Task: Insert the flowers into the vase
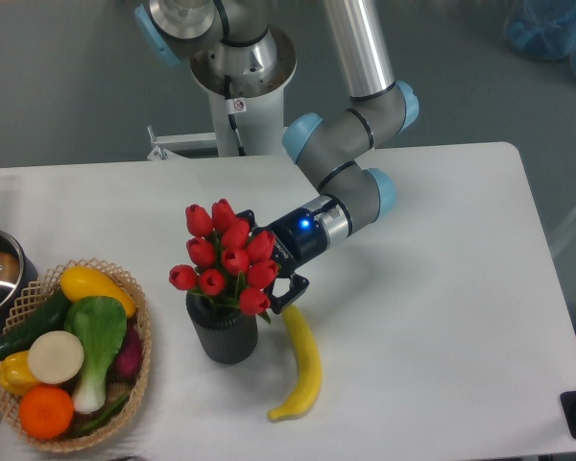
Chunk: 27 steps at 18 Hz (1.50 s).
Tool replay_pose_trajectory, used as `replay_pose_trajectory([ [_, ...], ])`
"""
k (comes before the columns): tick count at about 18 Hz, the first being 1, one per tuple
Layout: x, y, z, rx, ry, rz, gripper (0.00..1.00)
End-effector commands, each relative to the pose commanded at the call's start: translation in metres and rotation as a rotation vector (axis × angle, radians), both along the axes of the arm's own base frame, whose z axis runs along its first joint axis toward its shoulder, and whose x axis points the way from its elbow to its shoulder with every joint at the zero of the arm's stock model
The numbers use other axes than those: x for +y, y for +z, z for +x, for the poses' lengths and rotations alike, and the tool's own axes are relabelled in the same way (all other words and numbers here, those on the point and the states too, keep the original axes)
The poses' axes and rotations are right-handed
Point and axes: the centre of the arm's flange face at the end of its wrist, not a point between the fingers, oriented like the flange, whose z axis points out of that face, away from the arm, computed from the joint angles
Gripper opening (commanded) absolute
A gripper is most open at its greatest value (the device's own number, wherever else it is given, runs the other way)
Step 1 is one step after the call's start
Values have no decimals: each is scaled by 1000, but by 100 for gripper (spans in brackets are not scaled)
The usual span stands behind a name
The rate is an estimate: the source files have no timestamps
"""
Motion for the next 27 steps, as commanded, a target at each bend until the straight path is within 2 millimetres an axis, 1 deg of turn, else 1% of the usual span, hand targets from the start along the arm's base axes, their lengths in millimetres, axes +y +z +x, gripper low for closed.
replay_pose_trajectory([
  [7,-11,5,-7,52,12,-63,100],
  [9,-15,2,-7,48,18,-67,100],
  [11,-21,13,-10,60,31,-74,100],
  [15,-34,10,-10,67,47,-106,100],
  [18,-39,16,-8,96,50,-134,100],
  [20,-44,14,-7,121,50,-178,100],
  [23,-52,18,-9,182,55,-253,100],
  [25,-56,18,-4,198,52,-283,100],
  [27,-57,19,-4,205,53,-290,100],
])
